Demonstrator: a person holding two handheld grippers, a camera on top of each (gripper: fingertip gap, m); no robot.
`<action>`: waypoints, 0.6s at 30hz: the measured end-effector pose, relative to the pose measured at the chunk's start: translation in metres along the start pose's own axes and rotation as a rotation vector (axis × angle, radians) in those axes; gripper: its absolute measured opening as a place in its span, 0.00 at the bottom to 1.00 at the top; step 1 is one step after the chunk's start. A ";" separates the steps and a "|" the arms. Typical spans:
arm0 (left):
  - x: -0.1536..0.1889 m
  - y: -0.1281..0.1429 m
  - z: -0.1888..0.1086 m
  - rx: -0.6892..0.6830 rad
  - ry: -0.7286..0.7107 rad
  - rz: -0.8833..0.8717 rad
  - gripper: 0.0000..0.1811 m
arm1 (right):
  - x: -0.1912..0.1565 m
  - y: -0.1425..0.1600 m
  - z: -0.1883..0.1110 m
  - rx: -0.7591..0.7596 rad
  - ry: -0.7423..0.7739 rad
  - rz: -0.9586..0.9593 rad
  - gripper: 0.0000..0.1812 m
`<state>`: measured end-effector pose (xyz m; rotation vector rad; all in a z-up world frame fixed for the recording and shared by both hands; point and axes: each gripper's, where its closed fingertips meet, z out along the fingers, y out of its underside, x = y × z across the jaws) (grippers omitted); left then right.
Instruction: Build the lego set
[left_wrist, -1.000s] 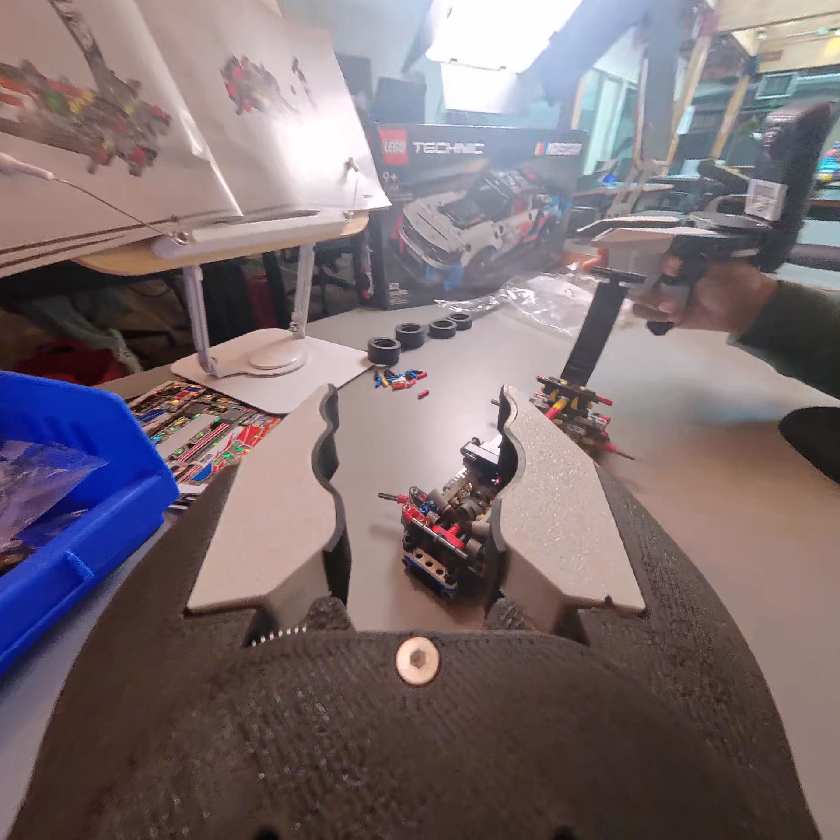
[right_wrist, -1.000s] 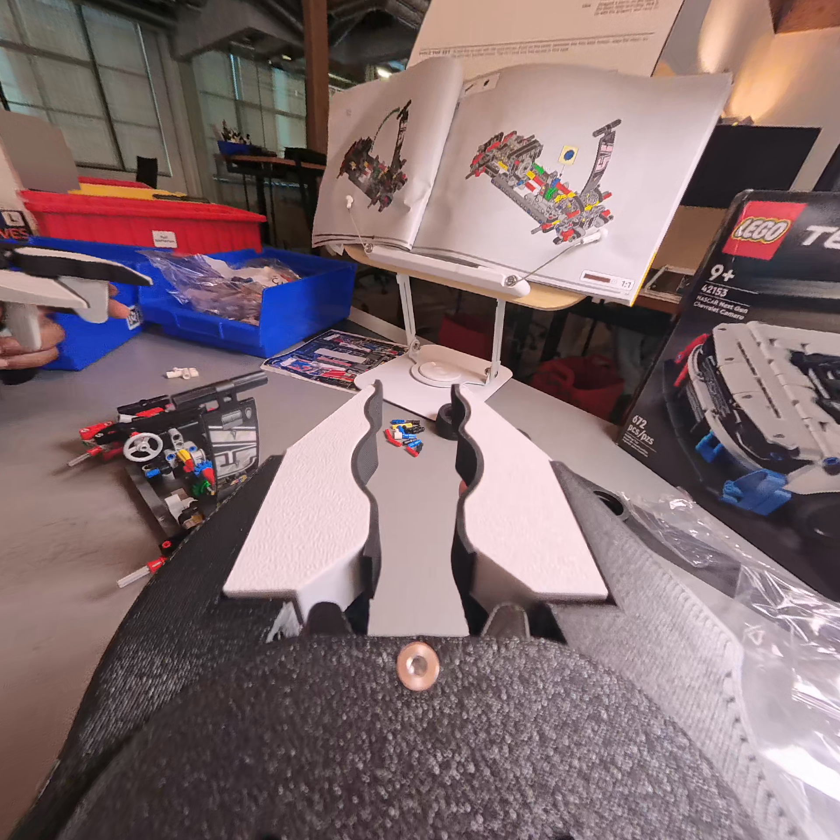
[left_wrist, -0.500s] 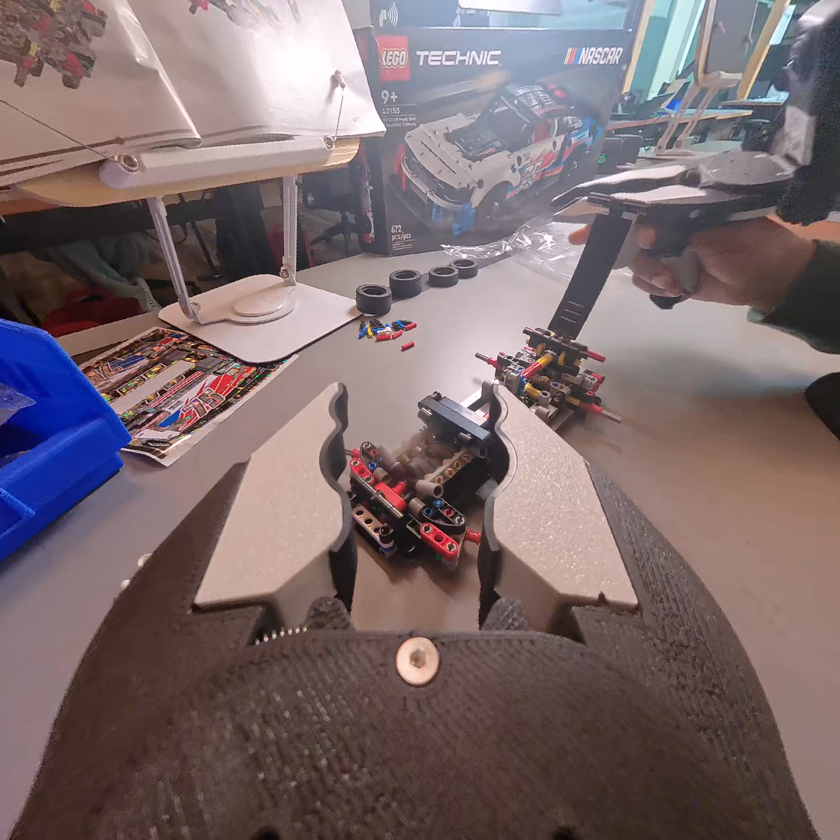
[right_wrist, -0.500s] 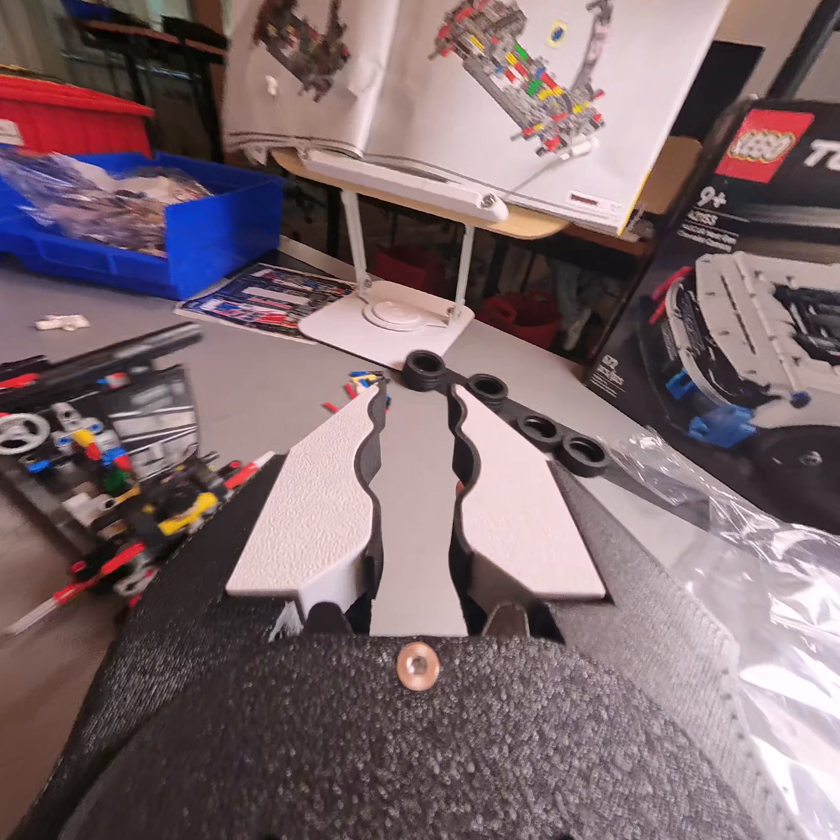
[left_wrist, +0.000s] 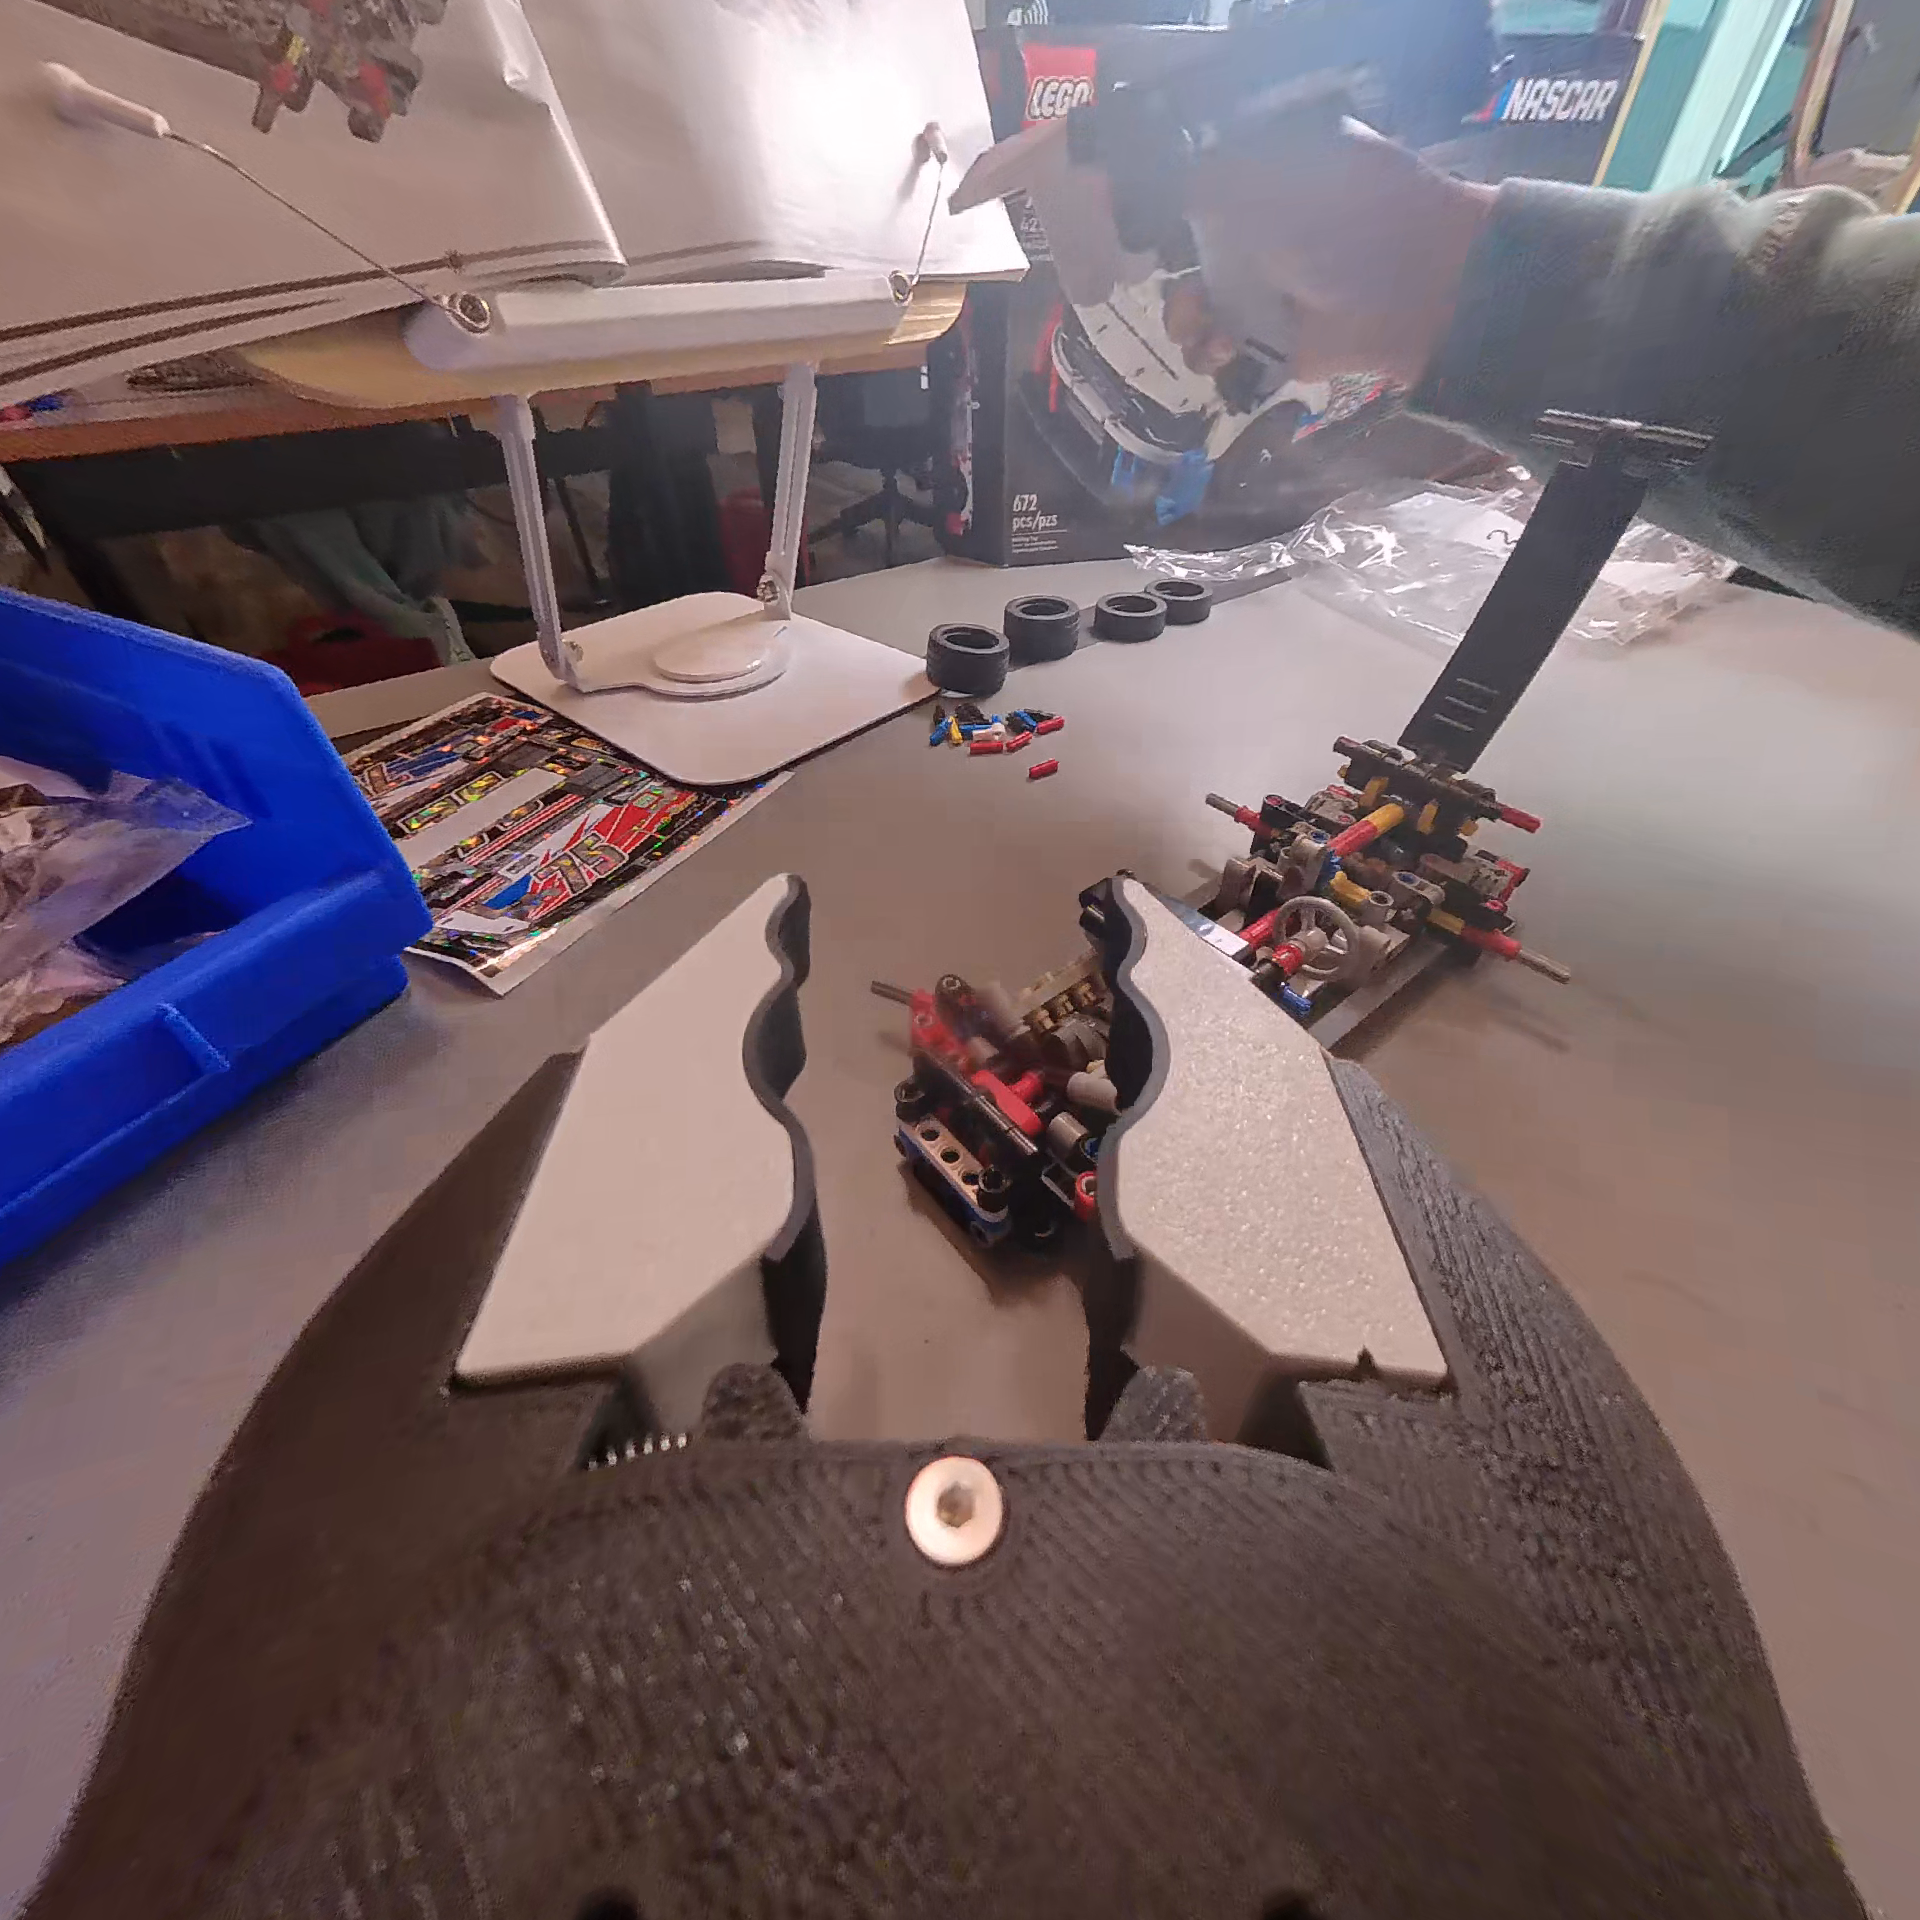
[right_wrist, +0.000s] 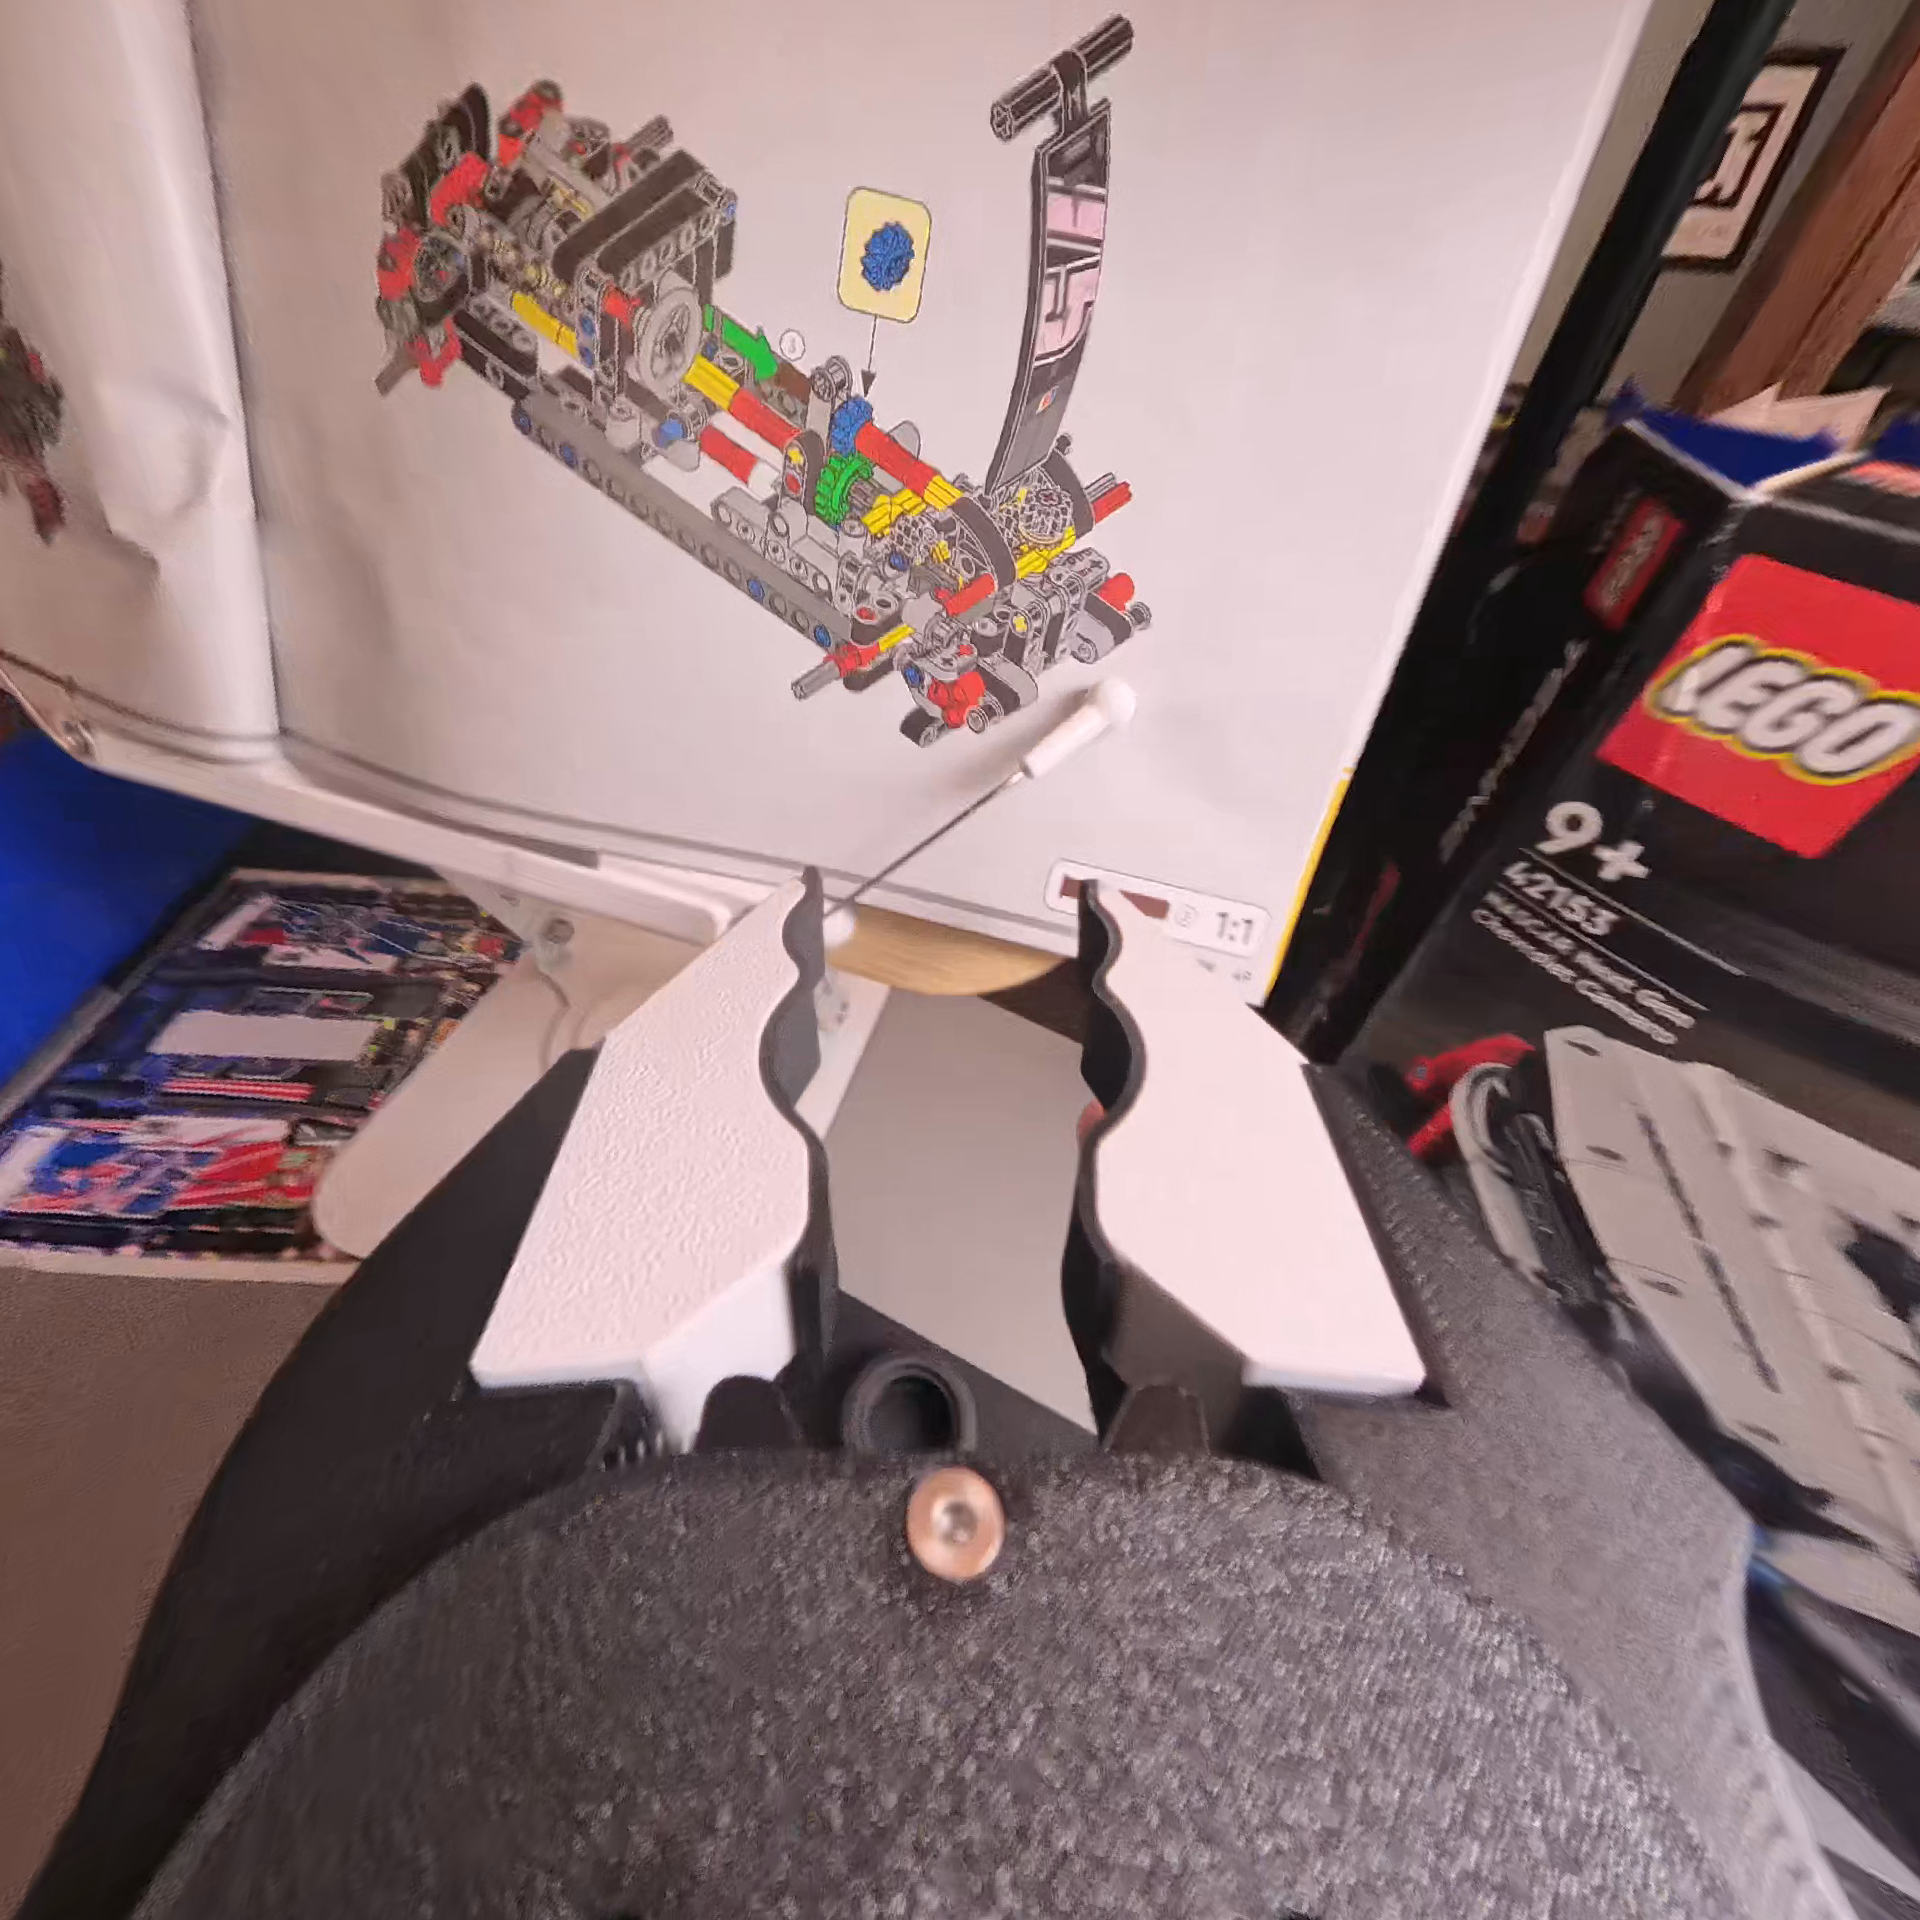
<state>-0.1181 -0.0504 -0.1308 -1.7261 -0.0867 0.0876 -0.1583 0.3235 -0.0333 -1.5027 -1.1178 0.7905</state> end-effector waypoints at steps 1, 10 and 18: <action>-0.002 -0.002 0.000 0.006 -0.007 0.004 0.30 | -0.004 -0.001 0.008 -0.011 -0.033 0.039 0.15; -0.064 -0.108 0.047 0.110 -0.057 0.002 0.21 | -0.001 0.021 0.007 0.013 -0.033 0.075 0.00; -0.181 -0.145 0.165 0.014 -0.253 -0.163 0.21 | 0.004 0.006 -0.004 0.074 -0.046 0.162 0.13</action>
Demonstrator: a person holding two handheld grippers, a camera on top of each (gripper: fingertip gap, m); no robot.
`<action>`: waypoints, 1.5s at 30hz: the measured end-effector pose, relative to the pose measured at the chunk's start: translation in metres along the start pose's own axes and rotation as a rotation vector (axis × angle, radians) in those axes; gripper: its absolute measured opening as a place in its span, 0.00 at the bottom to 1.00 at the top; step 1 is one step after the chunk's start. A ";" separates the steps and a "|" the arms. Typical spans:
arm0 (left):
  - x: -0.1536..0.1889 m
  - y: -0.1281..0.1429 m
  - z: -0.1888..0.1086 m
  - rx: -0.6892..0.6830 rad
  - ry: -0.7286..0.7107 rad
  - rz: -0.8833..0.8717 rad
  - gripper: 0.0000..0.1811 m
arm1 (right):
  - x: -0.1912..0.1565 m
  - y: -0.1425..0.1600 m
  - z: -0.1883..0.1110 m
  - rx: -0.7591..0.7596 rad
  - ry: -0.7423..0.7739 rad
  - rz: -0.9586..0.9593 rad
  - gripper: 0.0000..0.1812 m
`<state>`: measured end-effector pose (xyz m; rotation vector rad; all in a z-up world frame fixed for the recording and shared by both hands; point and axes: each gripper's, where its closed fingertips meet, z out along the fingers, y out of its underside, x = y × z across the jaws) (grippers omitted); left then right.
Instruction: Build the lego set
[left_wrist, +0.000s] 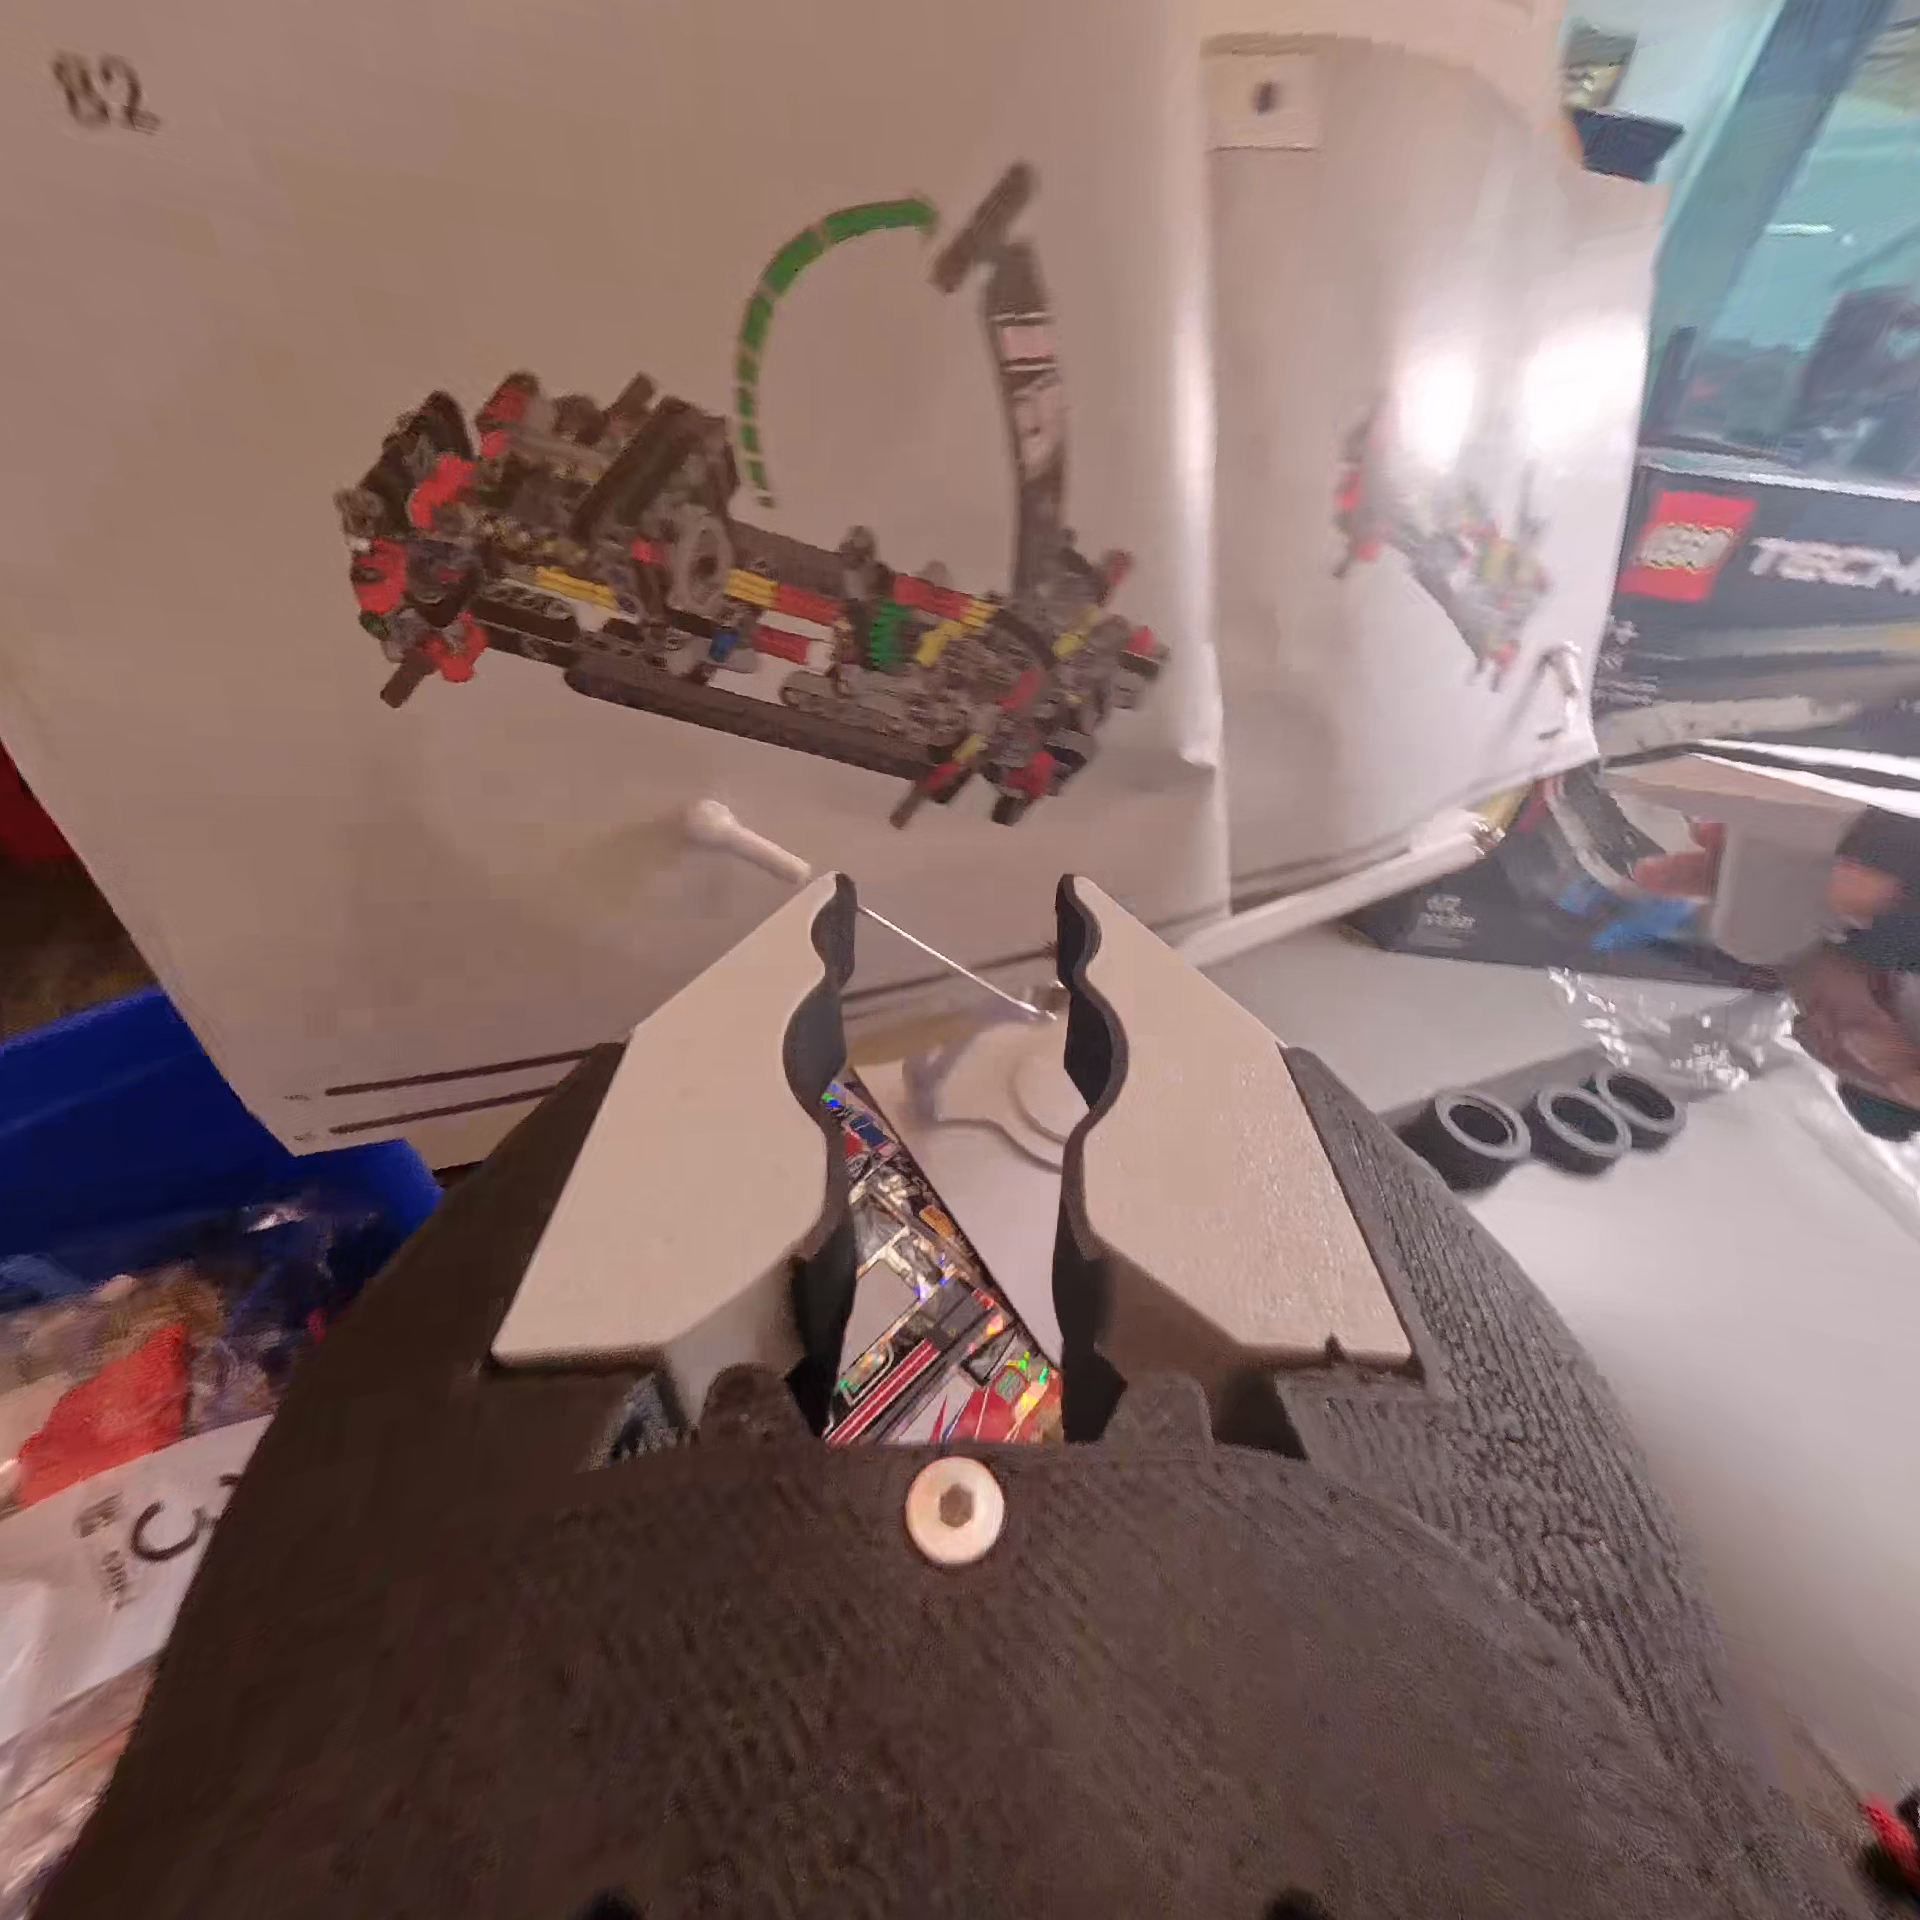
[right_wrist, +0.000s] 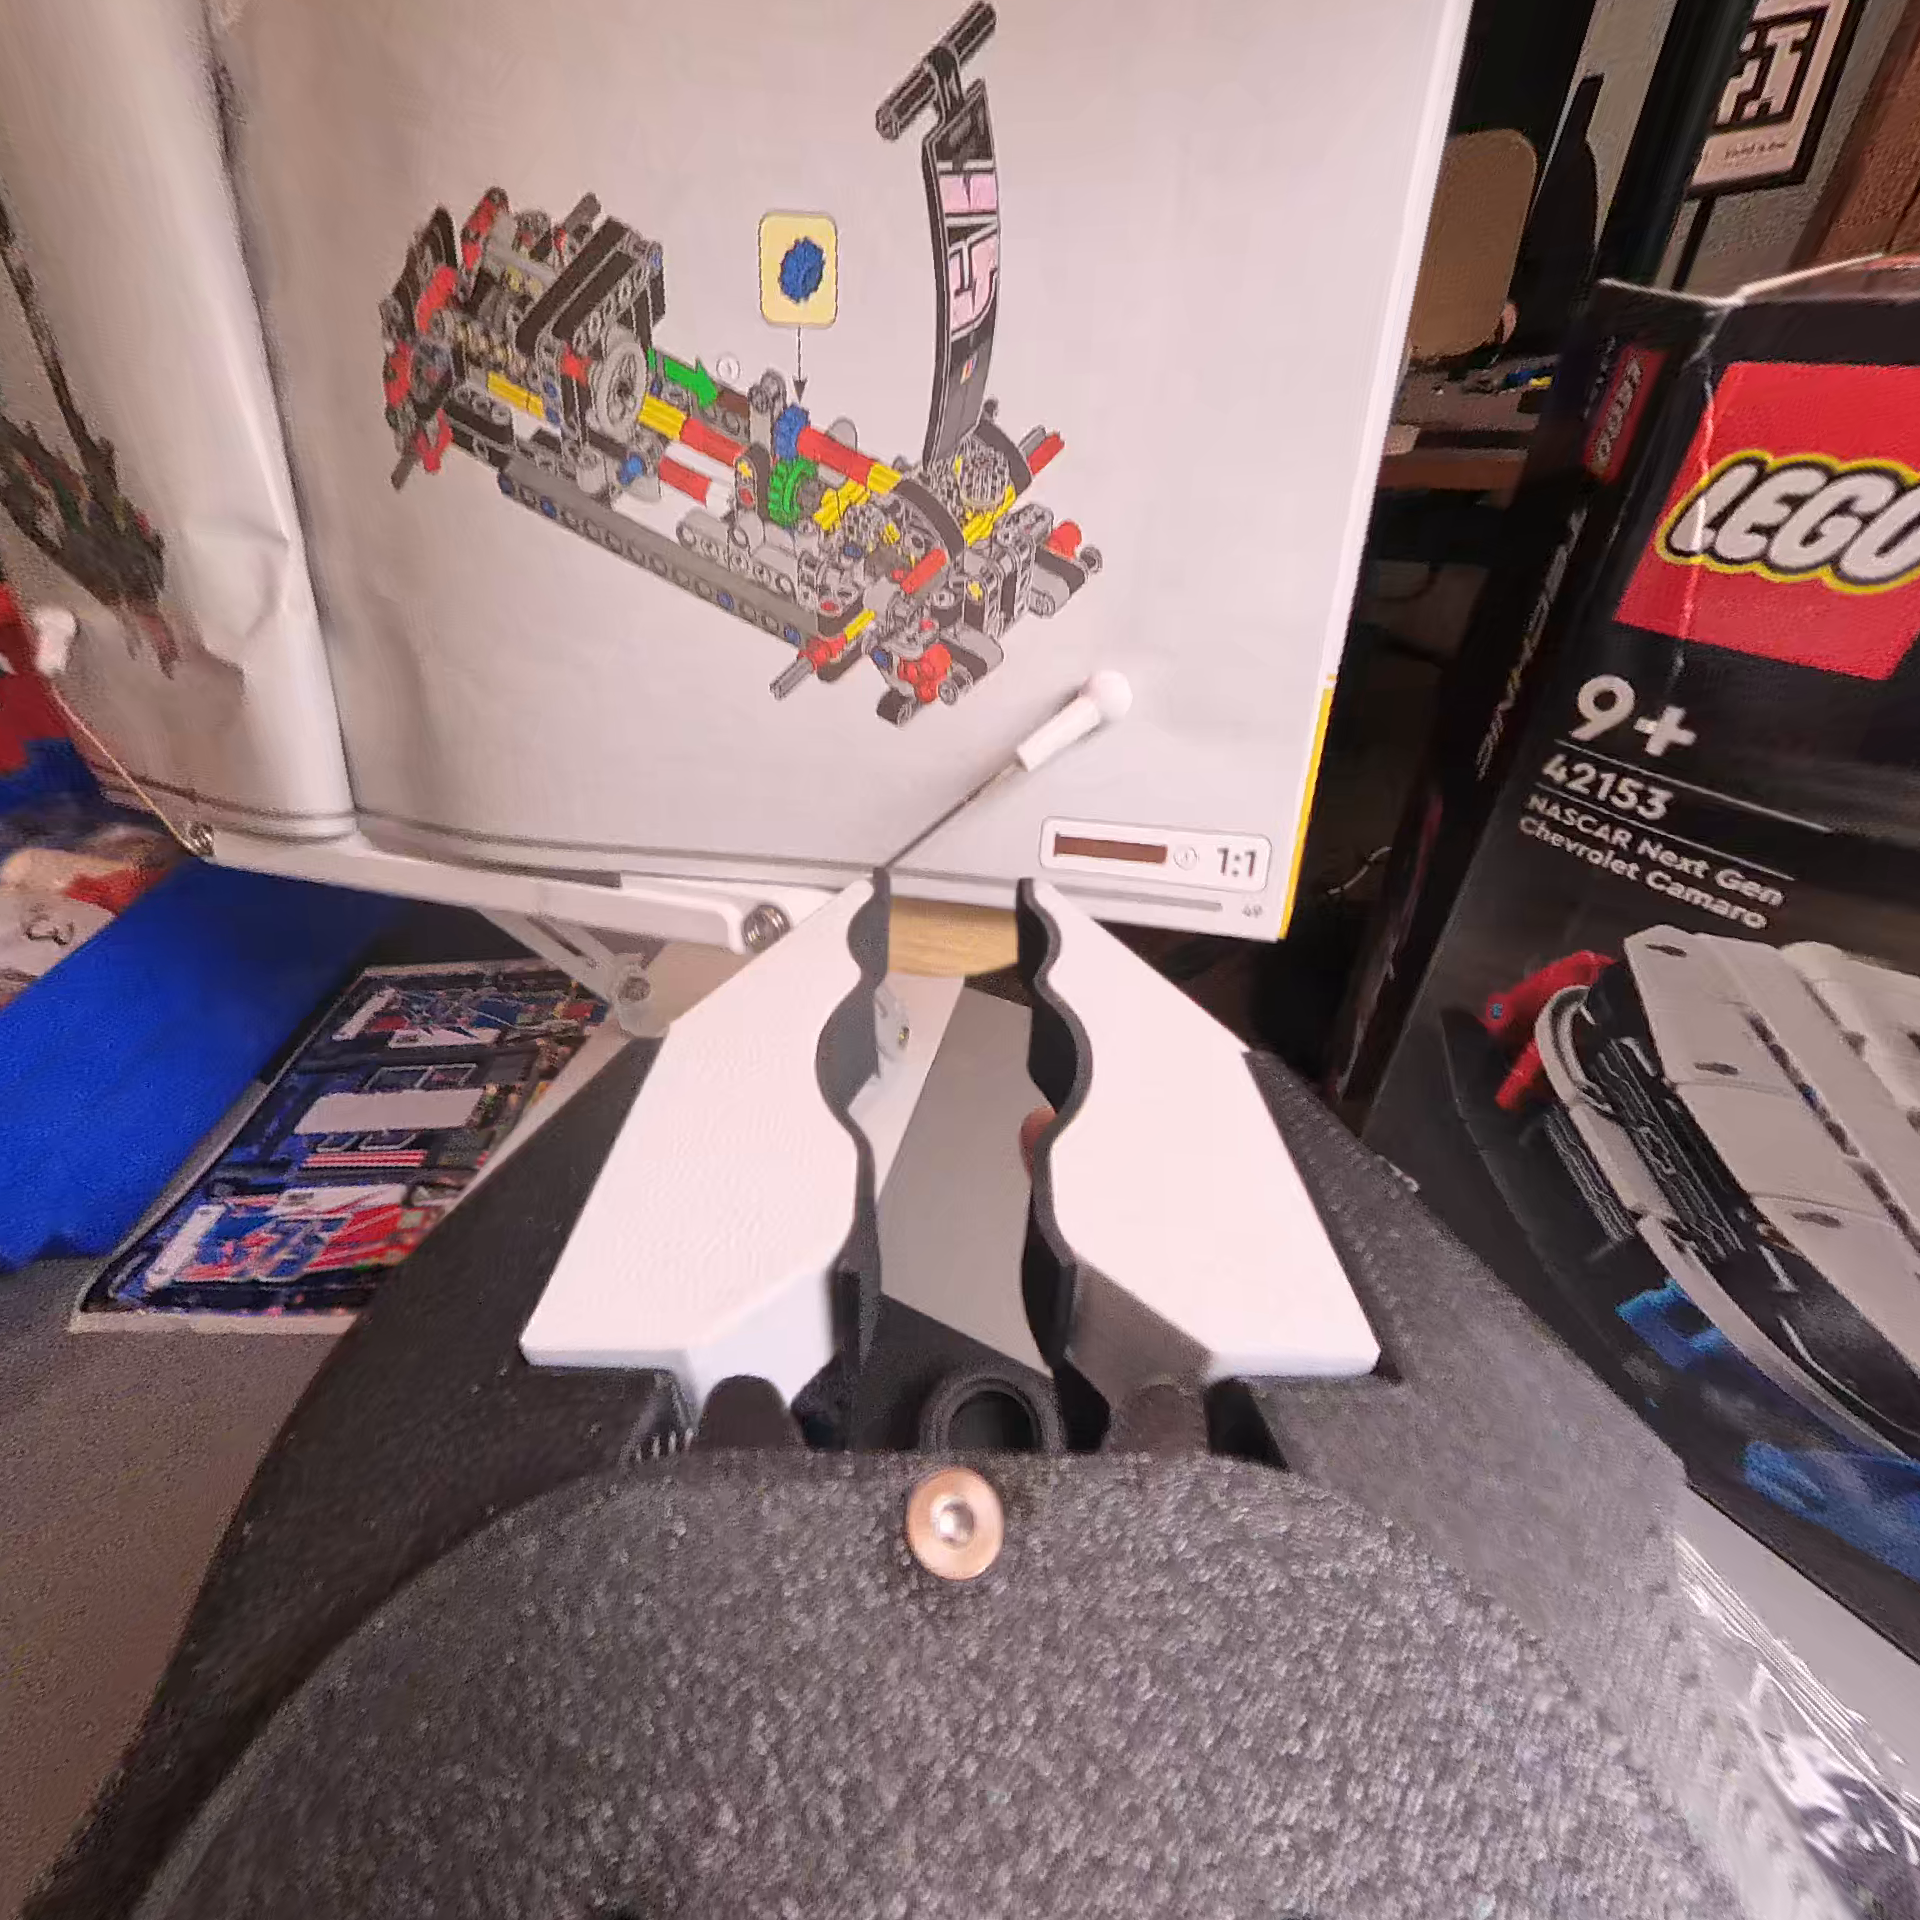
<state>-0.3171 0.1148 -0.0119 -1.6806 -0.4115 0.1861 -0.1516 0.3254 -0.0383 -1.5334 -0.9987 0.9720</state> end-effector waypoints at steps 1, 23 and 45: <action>-0.003 0.001 0.010 -0.007 0.007 -0.041 0.23 | -0.002 -0.005 0.005 -0.010 -0.006 0.029 0.17; -0.026 0.020 -0.024 -0.023 0.000 0.075 0.13 | 0.024 -0.002 -0.023 0.003 0.098 0.071 0.24; -0.048 0.017 0.017 -0.143 -0.073 0.312 0.30 | -0.013 -0.082 0.060 -0.197 0.151 -0.395 0.40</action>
